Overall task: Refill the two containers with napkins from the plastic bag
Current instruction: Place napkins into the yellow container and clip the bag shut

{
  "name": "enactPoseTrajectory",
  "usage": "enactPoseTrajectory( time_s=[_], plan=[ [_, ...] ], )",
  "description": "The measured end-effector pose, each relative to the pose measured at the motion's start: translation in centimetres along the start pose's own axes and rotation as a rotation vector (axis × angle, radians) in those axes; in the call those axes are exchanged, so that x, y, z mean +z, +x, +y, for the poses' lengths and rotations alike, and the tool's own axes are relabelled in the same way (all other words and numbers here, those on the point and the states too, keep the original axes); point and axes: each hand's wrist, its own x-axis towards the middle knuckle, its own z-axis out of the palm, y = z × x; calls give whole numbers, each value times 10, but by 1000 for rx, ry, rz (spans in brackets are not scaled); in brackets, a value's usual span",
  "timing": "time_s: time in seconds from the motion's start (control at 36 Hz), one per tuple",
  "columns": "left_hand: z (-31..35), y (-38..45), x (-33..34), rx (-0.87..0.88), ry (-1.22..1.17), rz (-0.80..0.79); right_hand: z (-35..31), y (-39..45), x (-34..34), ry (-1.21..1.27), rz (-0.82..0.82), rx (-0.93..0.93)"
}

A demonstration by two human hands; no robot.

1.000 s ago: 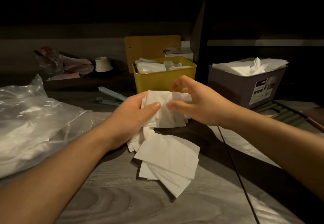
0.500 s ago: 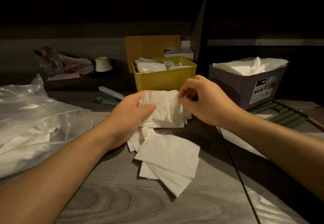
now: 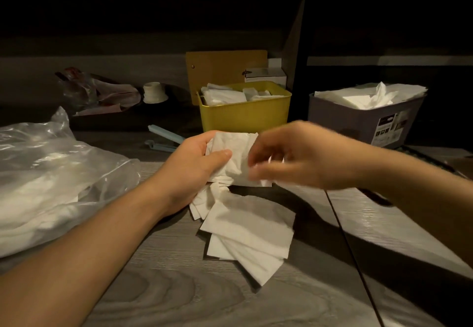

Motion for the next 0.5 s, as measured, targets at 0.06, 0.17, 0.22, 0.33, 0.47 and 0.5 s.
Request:
enactPoseTrajectory(
  time_s=[0.06,0.17,0.22,0.33,0.47,0.5],
  plan=[
    [-1,0,-1,1,-5,-1,-12,-3,3,-104,-275,107],
    [-1,0,0,5,-25,3,-20,-3,19,-158,-333,184],
    [-1,0,0,5,-23,6,-18,-2,23,-63,-283,196],
    [-1,-1,1,-3,-27,3,-10,-2,18,115,-238,166],
    [3,-2,1,2,-14,-18,4,0,9,465,-185,78],
    [3,-1,1,4,-15,-24,8,1,8,539,-177,64]
  ],
)
